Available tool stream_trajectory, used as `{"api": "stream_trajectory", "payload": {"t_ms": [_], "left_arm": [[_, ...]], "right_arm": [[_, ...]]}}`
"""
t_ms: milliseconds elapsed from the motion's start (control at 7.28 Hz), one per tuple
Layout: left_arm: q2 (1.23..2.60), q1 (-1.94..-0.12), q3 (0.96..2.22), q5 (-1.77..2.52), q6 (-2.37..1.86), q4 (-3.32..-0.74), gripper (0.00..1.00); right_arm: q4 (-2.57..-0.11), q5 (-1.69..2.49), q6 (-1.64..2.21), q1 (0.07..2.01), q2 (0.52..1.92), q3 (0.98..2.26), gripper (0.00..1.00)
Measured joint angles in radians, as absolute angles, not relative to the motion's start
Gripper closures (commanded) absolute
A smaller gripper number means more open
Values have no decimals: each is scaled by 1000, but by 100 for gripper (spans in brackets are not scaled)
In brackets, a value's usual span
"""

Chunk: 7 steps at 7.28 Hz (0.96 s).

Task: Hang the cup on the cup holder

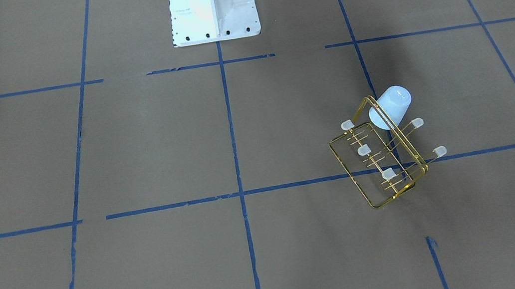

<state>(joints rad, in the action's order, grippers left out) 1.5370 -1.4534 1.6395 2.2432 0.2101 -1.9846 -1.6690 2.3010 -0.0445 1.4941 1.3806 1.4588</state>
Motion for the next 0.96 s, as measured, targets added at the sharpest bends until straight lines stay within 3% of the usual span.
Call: {"api": "stream_trajectory", "payload": {"t_ms": [962], "left_arm": [[1514, -1471, 1609, 2285, 213, -1973, 0]], "right_arm": [[-1669, 2301, -44, 1494, 1381, 1459, 0]]}}
